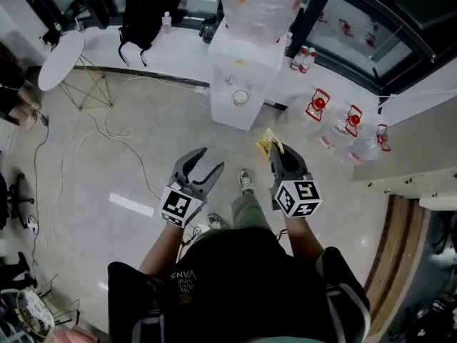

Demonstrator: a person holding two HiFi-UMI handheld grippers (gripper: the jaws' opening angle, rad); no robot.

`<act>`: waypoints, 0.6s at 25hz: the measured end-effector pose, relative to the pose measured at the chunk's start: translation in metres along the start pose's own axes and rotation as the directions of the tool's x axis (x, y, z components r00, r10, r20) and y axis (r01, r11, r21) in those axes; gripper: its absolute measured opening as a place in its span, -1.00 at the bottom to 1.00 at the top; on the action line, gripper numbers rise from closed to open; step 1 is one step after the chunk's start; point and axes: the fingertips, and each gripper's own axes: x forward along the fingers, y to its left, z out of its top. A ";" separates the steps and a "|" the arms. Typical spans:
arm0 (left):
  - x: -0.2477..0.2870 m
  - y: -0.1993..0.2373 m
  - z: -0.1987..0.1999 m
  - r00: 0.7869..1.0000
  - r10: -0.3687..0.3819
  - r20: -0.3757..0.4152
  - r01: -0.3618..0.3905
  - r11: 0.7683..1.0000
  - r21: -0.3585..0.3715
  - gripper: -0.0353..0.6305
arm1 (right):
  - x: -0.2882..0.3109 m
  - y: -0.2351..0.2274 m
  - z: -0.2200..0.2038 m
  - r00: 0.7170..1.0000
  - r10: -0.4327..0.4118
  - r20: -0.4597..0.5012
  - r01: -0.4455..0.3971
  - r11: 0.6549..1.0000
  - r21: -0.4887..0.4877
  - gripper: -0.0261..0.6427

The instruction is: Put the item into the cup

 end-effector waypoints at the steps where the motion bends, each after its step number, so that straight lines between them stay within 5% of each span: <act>1: 0.009 0.005 -0.004 1.000 0.003 -0.005 -0.003 1.000 -0.003 -0.19 | 0.008 -0.005 0.001 1.000 0.001 -0.002 -0.001 1.000 -0.008 -0.78; 15: 0.142 0.093 -0.065 0.995 0.040 -0.088 -0.045 0.997 -0.055 -0.05 | 0.144 -0.076 0.002 0.998 0.040 -0.051 -0.043 0.997 -0.065 -0.78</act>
